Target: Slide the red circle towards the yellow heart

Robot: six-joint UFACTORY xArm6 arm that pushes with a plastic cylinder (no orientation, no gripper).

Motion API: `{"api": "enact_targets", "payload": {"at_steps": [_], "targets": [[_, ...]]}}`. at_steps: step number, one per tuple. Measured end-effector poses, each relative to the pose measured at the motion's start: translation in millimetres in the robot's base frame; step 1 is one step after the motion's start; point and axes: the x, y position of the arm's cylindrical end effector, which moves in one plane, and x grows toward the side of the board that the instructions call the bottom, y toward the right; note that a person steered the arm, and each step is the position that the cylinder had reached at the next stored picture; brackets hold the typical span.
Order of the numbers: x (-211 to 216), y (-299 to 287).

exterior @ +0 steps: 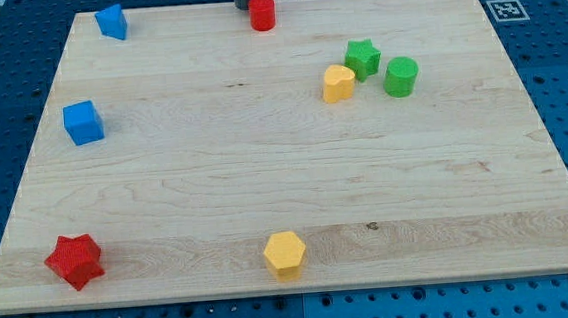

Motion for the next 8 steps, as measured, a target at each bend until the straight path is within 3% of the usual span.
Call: {"api": "enact_targets", "payload": {"at_steps": [2,6,8], "targets": [[5.4,34.2],[52.5,2.4],[54.4,-32.6]]}}
